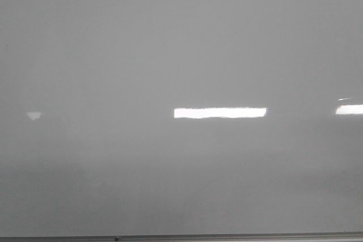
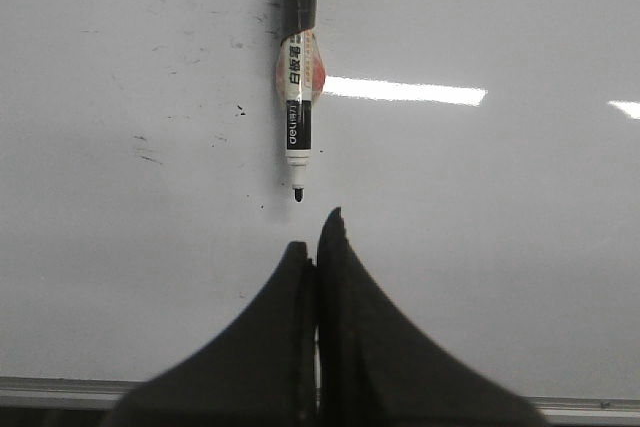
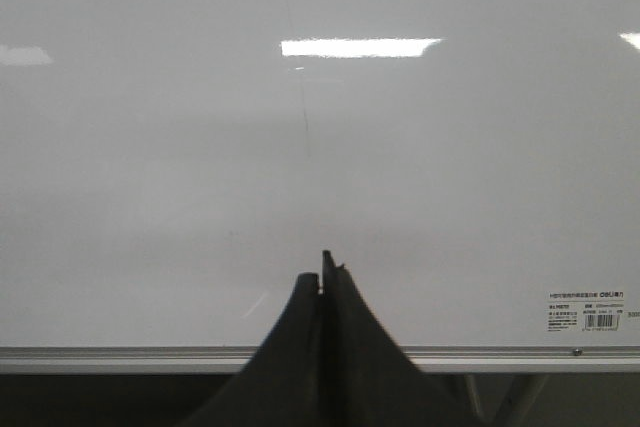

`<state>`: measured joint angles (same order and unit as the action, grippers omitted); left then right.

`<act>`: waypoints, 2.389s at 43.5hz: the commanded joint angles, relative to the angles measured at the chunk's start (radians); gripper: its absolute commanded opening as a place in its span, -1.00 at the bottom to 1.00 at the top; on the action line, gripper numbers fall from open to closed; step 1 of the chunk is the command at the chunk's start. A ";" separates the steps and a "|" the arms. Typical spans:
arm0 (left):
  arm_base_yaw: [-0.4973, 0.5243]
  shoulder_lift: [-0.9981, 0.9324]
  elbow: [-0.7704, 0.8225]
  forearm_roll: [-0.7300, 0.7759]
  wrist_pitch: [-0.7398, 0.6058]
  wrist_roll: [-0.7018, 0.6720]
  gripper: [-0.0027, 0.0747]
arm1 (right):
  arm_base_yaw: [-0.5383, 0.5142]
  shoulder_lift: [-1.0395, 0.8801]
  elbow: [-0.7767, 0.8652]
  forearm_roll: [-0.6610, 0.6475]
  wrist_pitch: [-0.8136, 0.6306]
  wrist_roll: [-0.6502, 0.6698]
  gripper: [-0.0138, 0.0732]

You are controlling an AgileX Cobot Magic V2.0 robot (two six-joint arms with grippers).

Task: Write number 7 on whiteboard

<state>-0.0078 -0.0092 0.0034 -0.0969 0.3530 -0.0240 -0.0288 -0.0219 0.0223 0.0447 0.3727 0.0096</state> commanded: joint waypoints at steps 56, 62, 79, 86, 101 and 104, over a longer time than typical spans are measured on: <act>-0.006 -0.012 0.019 -0.011 -0.065 -0.008 -0.98 | -0.003 -0.007 0.003 -0.015 -0.037 -0.010 -0.84; -0.006 -0.012 0.019 -0.011 -0.065 -0.008 -0.98 | -0.003 -0.007 0.003 -0.015 -0.037 -0.010 -0.84; -0.006 -0.012 0.019 -0.011 -0.065 -0.008 -0.98 | -0.003 -0.007 0.003 -0.015 -0.037 -0.010 -0.84; -0.006 -0.012 0.019 -0.011 -0.065 -0.008 -0.98 | -0.003 -0.007 0.003 -0.015 -0.037 -0.010 -0.84; -0.006 -0.012 0.019 -0.011 -0.070 -0.008 -0.98 | -0.003 -0.007 0.002 -0.032 -0.054 -0.010 -0.84; -0.006 -0.012 0.019 -0.009 -0.092 -0.008 -0.98 | -0.003 -0.007 0.002 -0.033 -0.073 -0.010 -0.84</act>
<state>-0.0078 -0.0092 0.0034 -0.0969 0.3508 -0.0240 -0.0288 -0.0219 0.0223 0.0377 0.3688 0.0096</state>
